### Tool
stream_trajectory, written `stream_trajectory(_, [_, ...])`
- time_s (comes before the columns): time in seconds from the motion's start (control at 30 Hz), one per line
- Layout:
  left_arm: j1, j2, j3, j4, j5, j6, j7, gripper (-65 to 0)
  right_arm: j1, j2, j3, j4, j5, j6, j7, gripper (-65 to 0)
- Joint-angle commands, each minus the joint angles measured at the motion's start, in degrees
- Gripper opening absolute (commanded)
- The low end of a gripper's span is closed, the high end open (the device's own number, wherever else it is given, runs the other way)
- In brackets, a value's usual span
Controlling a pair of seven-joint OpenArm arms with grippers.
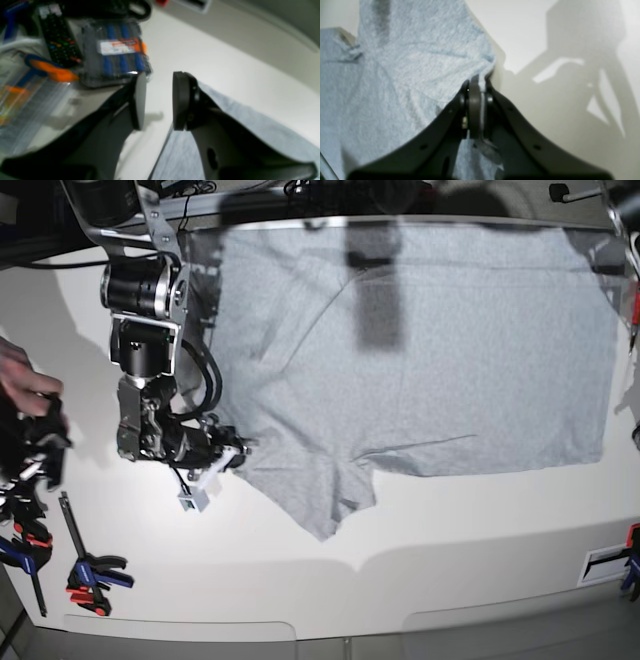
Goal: Fold the T-shirt properly
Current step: 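Move the right gripper along the shirt side toward the hem, then grasp the shirt's side edge near the hem with both grippers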
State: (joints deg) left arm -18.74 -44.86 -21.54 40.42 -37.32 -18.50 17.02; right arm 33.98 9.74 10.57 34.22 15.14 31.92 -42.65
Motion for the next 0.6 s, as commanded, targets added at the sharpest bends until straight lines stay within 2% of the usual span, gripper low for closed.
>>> stream_trajectory(0.0, [-4.11,-1.53,1.88,-3.74,-0.68,-0.31,-2.38,-48.5,1.09,0.39,-0.11,0.37,-1.46,-0.63,-1.09,-65.0])
stream_trajectory(0.17, [-15.19,0.59,9.90,-24.30,-0.63,-0.33,-6.27,-47.9,1.09,0.39,-0.11,0.37,-1.46,-0.63,-1.09,-65.0])
stream_trajectory(0.23, [-16.48,1.88,10.25,-28.09,-0.63,-0.33,-6.47,-43.2,1.09,0.42,-0.11,0.37,-1.46,-0.63,-1.11,-65.0])
stream_trajectory(0.33, [-16.35,3.67,10.25,-28.92,0.61,-0.33,-6.45,-34.5,1.07,0.42,-0.11,0.37,-1.44,-0.63,-1.11,-65.0])
stream_trajectory(0.57, [-16.70,6.97,10.25,-28.79,2.38,-0.31,-9.16,-34.3,1.07,0.39,-0.11,0.37,-1.46,-0.63,-1.11,-65.0])
